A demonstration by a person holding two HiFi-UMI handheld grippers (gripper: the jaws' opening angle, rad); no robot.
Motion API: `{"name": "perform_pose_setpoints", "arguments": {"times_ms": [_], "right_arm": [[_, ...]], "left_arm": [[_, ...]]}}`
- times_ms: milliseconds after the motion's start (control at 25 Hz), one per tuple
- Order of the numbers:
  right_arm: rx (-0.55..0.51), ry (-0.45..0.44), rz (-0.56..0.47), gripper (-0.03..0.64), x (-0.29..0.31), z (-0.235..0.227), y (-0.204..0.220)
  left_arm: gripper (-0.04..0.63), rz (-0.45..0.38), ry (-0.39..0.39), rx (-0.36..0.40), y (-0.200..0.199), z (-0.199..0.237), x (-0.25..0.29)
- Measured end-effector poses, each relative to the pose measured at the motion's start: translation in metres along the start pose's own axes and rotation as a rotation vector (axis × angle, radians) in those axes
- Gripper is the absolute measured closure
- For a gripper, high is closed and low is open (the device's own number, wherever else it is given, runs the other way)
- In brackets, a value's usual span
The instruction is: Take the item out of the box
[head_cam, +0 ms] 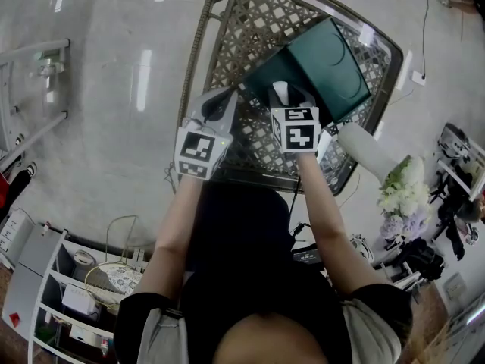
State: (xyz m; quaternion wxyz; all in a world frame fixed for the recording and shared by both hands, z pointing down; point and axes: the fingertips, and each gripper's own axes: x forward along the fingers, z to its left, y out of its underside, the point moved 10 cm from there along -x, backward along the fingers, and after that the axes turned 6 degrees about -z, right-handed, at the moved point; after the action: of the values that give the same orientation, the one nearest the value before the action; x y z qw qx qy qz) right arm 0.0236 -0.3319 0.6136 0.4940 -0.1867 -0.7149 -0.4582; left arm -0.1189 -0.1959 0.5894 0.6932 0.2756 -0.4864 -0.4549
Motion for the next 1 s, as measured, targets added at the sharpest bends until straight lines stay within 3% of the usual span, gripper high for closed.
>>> {"name": "perform_pose_setpoints", "arguments": {"times_ms": [1000], "right_arm": [[-0.076,0.050,-0.038,0.482,-0.003,0.005,-0.003]], "left_arm": [[0.586,-0.001,-0.001,0.027,-0.005,0.012,-0.010]]}}
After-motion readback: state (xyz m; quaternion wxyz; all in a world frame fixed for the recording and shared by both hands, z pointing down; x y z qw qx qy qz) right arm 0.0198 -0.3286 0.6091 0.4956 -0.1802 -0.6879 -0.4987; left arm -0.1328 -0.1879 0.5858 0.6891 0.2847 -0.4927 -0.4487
